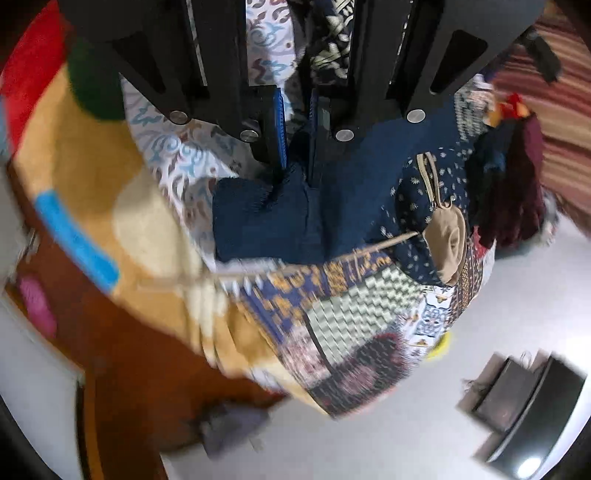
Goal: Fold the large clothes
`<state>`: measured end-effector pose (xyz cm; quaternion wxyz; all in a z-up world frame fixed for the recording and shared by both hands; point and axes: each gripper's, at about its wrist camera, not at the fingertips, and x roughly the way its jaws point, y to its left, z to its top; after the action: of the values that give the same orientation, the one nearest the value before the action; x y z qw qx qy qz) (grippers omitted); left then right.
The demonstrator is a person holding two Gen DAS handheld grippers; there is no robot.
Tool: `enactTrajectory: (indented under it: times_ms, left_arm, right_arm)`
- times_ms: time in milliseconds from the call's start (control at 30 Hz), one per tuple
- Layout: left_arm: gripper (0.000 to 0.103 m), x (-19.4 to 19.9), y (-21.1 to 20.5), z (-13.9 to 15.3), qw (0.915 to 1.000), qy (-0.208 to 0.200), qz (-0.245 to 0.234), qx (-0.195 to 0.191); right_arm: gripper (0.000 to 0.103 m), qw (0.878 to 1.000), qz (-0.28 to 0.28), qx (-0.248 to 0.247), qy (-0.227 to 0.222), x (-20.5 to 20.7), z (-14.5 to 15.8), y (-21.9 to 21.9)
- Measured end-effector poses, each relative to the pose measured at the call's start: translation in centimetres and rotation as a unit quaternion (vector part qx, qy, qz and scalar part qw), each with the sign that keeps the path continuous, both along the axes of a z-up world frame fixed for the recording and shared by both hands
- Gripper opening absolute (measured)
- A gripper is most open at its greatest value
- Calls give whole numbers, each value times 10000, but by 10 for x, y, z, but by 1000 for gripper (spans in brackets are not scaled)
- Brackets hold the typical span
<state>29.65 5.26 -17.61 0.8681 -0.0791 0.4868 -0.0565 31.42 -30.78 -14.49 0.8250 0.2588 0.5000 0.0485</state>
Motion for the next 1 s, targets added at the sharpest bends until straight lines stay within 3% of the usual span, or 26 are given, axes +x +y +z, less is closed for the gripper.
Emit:
enactTrajectory:
  times_ms: [267,467,633,767,867,933,1000]
  left_arm:
    - [82,-9,14,6,9998,-146,71,124]
    - [82,-23,29,23,9990,-404,163,66]
    - [82,-39,48,36,9977,-597,287,110]
    - [82,-51,69,40,9967,-642,464,165]
    - [82,-57,86,39,9961,-595,631,160]
    - [82,-60,95,37,9957,-538,734,145]
    - [82,-62,102,33,9955,-469,817,79]
  right_arm:
    - [9,9903,756,-269,-1138,1,92,56]
    - [9,9669,1902,-365,-1661,0,132,156]
    - [9,9453,2808,-335,-1628,-8,123,239]
    - [13,9296,3451,-352,-1246,-16,92,292]
    - [19,9222,3771,-341,-788,-20,65,310]
    - [28,9201,3868,-264,-557,-22,55,315]
    - [34,9210,3850,-345,-496,-26,50,308]
